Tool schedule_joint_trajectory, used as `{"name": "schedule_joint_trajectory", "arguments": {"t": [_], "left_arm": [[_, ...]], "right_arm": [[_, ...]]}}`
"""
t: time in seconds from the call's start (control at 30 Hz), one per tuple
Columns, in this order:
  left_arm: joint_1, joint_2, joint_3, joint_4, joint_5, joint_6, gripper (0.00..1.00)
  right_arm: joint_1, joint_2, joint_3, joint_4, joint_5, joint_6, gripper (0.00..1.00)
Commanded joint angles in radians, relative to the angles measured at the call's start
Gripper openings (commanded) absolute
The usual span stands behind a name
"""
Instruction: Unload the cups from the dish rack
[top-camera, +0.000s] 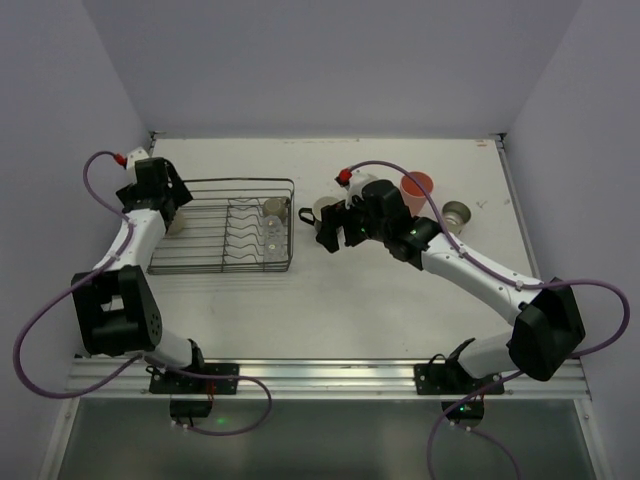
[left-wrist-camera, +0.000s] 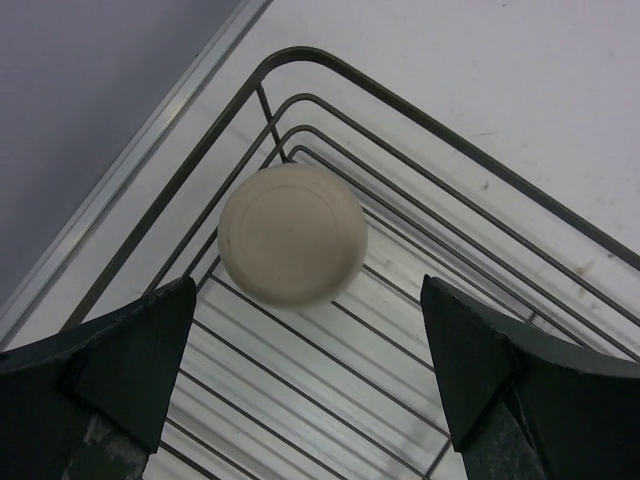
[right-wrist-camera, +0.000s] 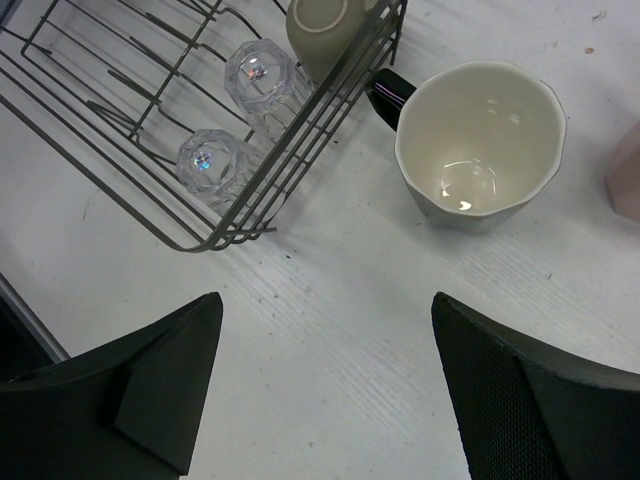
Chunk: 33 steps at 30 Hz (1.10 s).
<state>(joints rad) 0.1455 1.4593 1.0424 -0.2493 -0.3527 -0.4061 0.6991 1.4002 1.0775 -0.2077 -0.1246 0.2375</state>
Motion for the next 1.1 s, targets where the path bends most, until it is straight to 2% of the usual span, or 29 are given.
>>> {"name": "schedule_joint_trajectory", "arguments": {"t": [0.0, 0.17, 0.27, 0.4, 0.47, 0.5, 0.6, 0.73, 0.8, 1.0, 1.07], "left_arm": [[0.042, 0.082, 0.071, 0.033, -0.042, 0.016, 0.97], [0.062, 0.147, 0.073, 0.108, 0.027, 0.043, 0.94], [0.062, 0.183, 0.088, 0.122, 0.035, 0.05, 0.88], [0.065, 0.185, 0.091, 0.12, 0.049, 0.046, 0.72], [0.063, 0.156, 0.07, 0.133, 0.096, 0.029, 0.54], [0.065, 0.145, 0.053, 0.134, 0.107, 0.02, 0.41], [0.055, 0.082, 0.015, 0.136, 0.167, -0.002, 0.3], [-0.012, -0.014, -0.007, 0.119, 0.214, -0.029, 0.26], [-0.046, -0.088, -0.024, 0.096, 0.242, -0.045, 0.25], [-0.087, -0.344, -0.171, 0.123, 0.5, -0.115, 0.2], [-0.112, -0.434, -0.217, 0.178, 0.628, -0.163, 0.2]], "right_arm": [[-0.006, -0.007, 0.015, 0.045, -0.023, 0.013, 0.87], [-0.007, 0.003, 0.018, 0.047, -0.052, 0.014, 0.87], [-0.006, 0.017, 0.024, 0.047, -0.067, 0.016, 0.87], [-0.007, 0.036, 0.033, 0.044, -0.078, 0.016, 0.87], [-0.007, 0.039, 0.032, 0.044, -0.084, 0.017, 0.87], [-0.007, 0.039, 0.032, 0.042, -0.084, 0.019, 0.87], [-0.006, 0.033, 0.032, 0.045, -0.084, 0.023, 0.87], [-0.006, 0.011, 0.015, 0.08, -0.098, 0.043, 0.87], [-0.004, -0.026, -0.033, 0.16, -0.101, 0.06, 0.87], [-0.006, -0.141, -0.155, 0.402, -0.125, 0.21, 0.87], [-0.003, -0.158, -0.209, 0.511, -0.145, 0.325, 0.87]]}}
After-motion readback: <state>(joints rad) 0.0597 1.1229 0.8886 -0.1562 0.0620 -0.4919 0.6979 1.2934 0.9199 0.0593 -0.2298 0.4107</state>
